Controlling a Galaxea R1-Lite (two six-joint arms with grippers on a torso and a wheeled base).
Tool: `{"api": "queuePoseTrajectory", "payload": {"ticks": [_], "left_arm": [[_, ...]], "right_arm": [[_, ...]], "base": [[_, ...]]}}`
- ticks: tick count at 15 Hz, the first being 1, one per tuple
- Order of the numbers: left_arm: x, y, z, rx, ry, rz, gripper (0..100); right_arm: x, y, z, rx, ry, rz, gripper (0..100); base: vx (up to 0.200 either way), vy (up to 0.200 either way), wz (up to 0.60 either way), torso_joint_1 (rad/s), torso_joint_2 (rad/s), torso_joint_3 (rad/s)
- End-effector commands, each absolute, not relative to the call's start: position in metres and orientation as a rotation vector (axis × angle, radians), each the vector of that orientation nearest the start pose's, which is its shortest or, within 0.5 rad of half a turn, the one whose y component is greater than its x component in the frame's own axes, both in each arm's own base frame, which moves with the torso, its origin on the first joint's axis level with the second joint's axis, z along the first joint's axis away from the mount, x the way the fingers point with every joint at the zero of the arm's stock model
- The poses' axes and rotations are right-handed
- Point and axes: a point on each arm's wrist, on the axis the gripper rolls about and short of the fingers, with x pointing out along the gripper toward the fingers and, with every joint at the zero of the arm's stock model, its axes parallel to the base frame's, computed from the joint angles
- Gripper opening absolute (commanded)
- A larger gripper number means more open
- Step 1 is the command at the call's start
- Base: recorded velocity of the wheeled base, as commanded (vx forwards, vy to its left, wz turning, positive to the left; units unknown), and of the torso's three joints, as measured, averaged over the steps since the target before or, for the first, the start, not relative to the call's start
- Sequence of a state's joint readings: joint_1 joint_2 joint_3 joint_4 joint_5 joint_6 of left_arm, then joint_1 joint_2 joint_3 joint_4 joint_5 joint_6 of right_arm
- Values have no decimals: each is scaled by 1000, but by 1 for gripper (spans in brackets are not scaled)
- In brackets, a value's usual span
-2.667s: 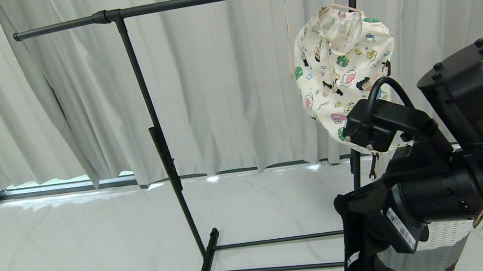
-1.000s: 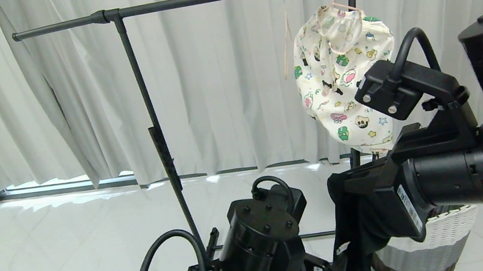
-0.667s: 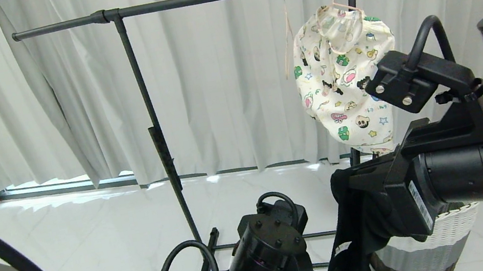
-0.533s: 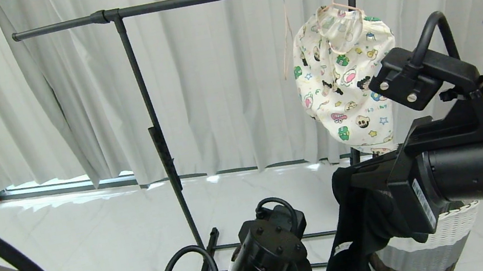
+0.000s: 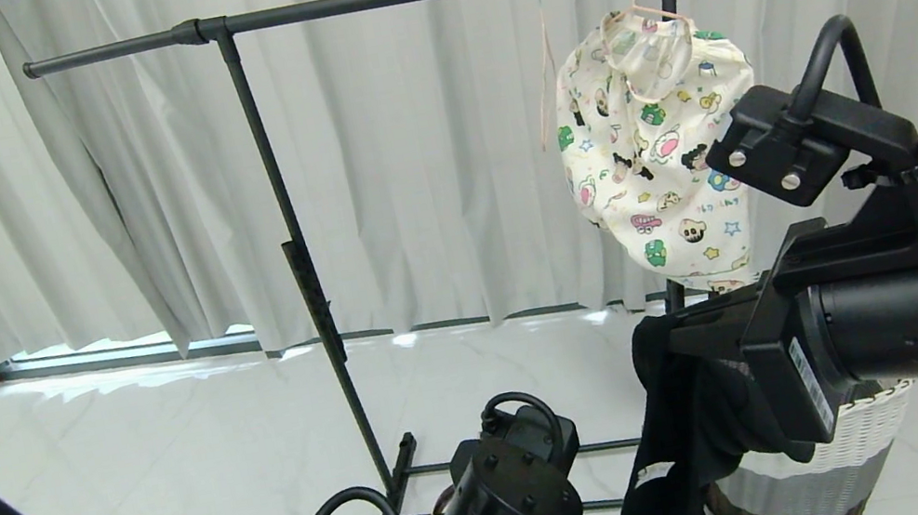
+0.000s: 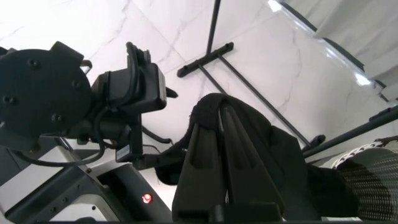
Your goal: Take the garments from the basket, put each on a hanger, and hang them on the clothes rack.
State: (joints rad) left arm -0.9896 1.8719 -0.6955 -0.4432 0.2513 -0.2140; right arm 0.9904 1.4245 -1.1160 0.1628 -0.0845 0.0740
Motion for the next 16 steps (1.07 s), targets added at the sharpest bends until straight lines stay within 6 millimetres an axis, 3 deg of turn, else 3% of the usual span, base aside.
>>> {"api": "queuePoseTrajectory", "payload": {"ticks": [1, 7, 10, 12, 16], "left_arm": [[169, -249, 88, 234, 671, -636, 0], [168, -249, 87, 253, 654, -591, 0], [146, -232, 95, 274, 620, -544, 0], [129, -209, 129, 196, 551, -566, 0], [101, -141, 236, 144, 514, -519, 0]], "right_arm": [[131, 197, 270, -181, 449, 874, 0], [130, 195, 270, -180, 446, 871, 0], [130, 194, 267, -185, 455, 864, 0], [130, 194, 266, -185, 456, 853, 0], [133, 196, 269, -180, 418, 812, 0]], "base": [[0, 0, 0, 0, 0, 0], [0, 0, 0, 0, 0, 0], [0, 0, 0, 0, 0, 0], [0, 0, 0, 0, 0, 0], [0, 0, 0, 0, 0, 0]]}}
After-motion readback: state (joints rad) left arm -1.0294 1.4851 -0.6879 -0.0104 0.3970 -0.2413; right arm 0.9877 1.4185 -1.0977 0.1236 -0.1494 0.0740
